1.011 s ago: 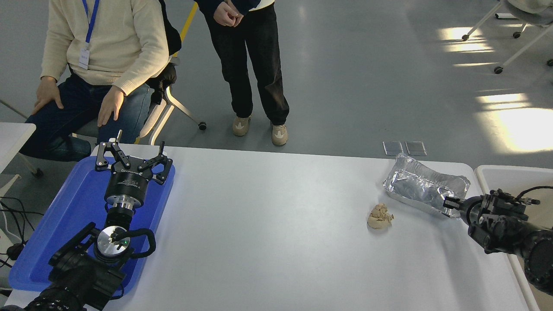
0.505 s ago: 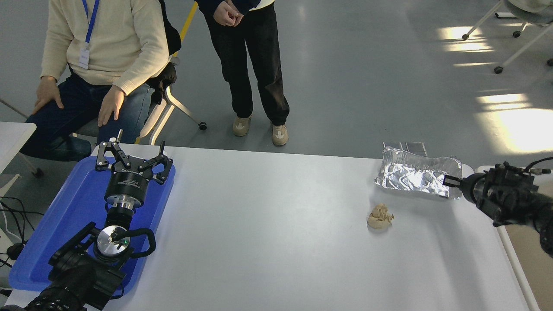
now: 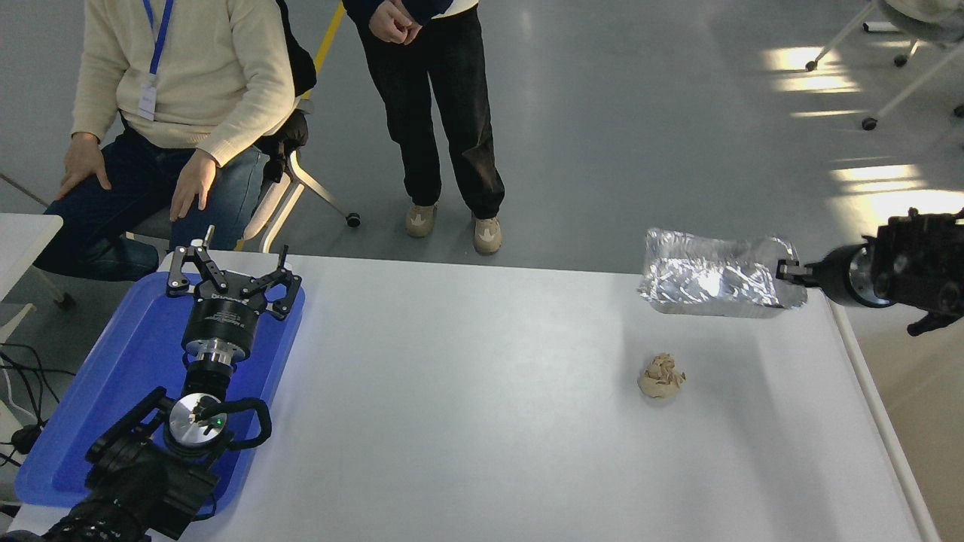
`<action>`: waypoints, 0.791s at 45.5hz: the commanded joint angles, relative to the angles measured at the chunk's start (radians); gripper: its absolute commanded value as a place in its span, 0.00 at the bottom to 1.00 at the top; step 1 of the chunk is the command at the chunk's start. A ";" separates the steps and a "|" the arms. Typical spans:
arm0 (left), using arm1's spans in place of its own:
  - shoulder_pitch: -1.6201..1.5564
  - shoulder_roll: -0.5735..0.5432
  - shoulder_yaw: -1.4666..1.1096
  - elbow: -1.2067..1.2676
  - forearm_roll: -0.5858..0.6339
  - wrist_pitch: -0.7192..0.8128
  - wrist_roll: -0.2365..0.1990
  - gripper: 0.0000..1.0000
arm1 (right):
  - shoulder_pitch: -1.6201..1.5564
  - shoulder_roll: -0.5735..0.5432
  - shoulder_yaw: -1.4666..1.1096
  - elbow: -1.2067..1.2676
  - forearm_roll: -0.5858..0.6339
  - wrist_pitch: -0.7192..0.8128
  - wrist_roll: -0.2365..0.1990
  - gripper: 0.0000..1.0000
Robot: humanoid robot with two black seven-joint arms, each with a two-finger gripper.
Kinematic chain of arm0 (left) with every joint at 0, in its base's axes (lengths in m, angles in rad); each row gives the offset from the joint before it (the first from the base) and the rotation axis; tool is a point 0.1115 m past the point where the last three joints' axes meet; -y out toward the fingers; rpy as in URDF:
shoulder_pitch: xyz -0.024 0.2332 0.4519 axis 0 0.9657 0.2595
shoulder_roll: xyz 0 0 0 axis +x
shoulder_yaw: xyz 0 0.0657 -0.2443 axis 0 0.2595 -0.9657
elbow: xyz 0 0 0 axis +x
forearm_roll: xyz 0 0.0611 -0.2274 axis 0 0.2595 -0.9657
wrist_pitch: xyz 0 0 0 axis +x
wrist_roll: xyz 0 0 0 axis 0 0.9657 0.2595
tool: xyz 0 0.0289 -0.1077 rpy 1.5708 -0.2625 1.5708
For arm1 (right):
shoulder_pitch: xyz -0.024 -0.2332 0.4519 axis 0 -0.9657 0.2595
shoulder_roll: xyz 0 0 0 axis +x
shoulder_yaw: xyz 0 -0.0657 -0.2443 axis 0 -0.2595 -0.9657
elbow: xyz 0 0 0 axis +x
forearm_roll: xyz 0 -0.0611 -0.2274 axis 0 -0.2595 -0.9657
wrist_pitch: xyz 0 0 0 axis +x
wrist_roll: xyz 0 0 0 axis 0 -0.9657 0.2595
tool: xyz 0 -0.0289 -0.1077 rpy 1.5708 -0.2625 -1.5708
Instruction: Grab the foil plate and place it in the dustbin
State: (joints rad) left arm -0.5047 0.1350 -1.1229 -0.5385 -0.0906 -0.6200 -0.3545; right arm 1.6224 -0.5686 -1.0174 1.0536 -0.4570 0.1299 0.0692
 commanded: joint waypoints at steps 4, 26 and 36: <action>0.000 0.000 0.000 -0.001 0.000 0.000 0.002 1.00 | 0.332 -0.051 -0.101 0.282 -0.065 0.115 -0.006 0.00; 0.000 0.000 0.000 -0.001 0.000 0.000 0.002 1.00 | 0.583 -0.059 -0.148 0.339 -0.069 0.336 -0.009 0.00; 0.000 0.000 0.000 -0.001 0.000 0.000 0.002 1.00 | 0.622 -0.097 -0.151 0.339 -0.098 0.373 -0.011 0.00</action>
State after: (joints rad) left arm -0.5046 0.1350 -1.1229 -0.5398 -0.0905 -0.6196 -0.3529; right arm 2.1787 -0.6349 -1.1602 1.3831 -0.5272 0.4404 0.0601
